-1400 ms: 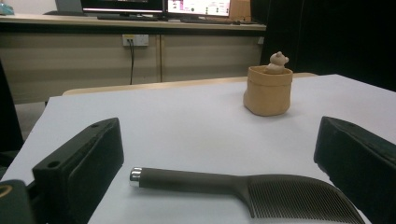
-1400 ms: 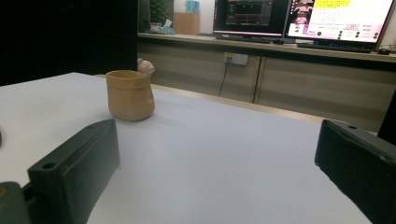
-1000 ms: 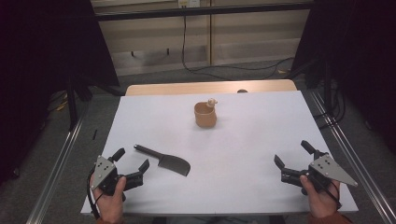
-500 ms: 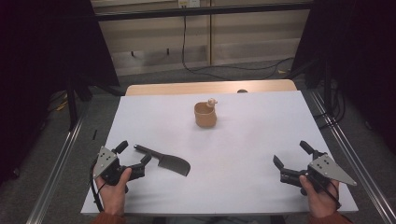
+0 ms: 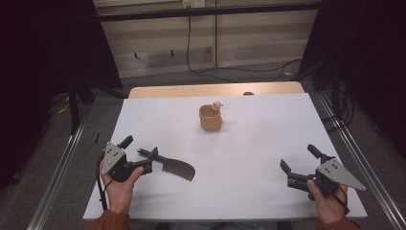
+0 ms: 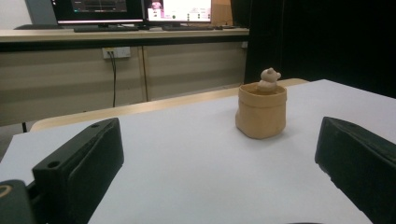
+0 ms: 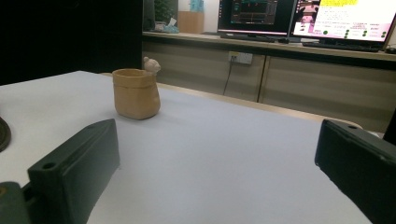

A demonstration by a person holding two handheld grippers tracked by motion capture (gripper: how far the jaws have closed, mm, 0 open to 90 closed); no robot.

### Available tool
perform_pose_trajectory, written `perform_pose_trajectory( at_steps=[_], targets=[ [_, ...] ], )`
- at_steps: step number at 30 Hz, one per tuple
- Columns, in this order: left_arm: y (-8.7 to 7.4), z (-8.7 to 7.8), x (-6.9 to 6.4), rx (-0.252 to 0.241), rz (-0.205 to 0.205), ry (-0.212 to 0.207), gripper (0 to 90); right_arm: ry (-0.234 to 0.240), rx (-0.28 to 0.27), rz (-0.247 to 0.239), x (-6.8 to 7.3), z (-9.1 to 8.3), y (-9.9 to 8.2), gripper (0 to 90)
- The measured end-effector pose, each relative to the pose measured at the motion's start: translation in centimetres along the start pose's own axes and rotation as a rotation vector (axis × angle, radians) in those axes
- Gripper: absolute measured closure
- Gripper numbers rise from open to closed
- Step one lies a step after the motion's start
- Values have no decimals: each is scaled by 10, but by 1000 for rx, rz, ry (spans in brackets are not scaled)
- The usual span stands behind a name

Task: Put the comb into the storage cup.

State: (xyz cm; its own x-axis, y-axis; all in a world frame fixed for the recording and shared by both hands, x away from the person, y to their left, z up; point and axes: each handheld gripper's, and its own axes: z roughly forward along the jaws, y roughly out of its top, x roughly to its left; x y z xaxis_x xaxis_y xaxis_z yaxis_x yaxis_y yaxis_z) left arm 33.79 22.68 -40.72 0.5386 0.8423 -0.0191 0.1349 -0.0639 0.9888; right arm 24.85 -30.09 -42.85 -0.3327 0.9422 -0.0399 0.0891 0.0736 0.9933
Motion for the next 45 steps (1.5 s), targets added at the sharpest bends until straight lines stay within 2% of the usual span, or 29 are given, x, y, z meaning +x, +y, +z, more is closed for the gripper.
perform_pose_trajectory(
  at_steps=[6, 9, 12, 15, 18, 20, 21, 22, 24, 27, 31, 32, 33, 36, 37, 41, 44, 45],
  targets=[
    [3, 9, 4, -30, 7, 13, 14, 0, 1, -1, 0, 0, 0, 0],
    [8, 12, 3, -32, -22, 4, 11, 3, -1, -1, 1, 0, 0, 0],
    [15, 15, -1, -52, -2, -3, 11, 4, 1, -1, 1, 1, 0, 0],
    [19, 21, 0, -57, 23, 2, 14, 0, 1, 0, 0, 0, 0, 0],
    [20, 30, 1, -35, -19, 3, 25, 0, 0, 1, 0, 0, 0, 0],
    [21, 35, 0, -40, 12, -1, 30, 0, 3, 1, 0, 0, 0, 0],
    [20, 37, -1, -57, 26, 1, 41, -1, 5, 0, 0, 0, 0, 0],
    [19, 38, 0, -53, 40, 11, 49, -1, 4, -1, 0, 0, 0, 0],
    [14, 41, 2, -40, 25, 6, 52, -2, 6, -3, 0, 0, 0, 0],
    [8, 39, 6, -40, 51, 21, 99, 3, 5, -6, 0, 0, -1, 0],
    [-1, 38, 13, -45, 32, 44, 125, 3, 8, -6, 0, 0, -1, 0],
    [-2, 38, 14, -51, 26, 46, 146, 4, 7, -6, 0, 0, 0, 0],
    [-3, 37, 16, -46, 38, 53, 182, 5, 7, -6, 1, 0, 0, 0],
    [-3, 37, 19, -39, 37, 42, 248, 3, 9, -7, 0, 1, -1, 0],
    [-3, 37, 20, -32, 51, 43, 284, 1, 10, -8, 1, 1, -1, 0],
    [-5, 38, 22, -9, 51, 41, 375, 5, 9, -10, 1, 1, -1, 0],
    [-5, 38, 23, -18, 65, 44, 446, 6, 8, -9, 1, 1, -1, 0],
    [-5, 38, 23, -20, 62, 42, 509, 6, 9, -9, 1, 1, -1, 0]
  ],
)
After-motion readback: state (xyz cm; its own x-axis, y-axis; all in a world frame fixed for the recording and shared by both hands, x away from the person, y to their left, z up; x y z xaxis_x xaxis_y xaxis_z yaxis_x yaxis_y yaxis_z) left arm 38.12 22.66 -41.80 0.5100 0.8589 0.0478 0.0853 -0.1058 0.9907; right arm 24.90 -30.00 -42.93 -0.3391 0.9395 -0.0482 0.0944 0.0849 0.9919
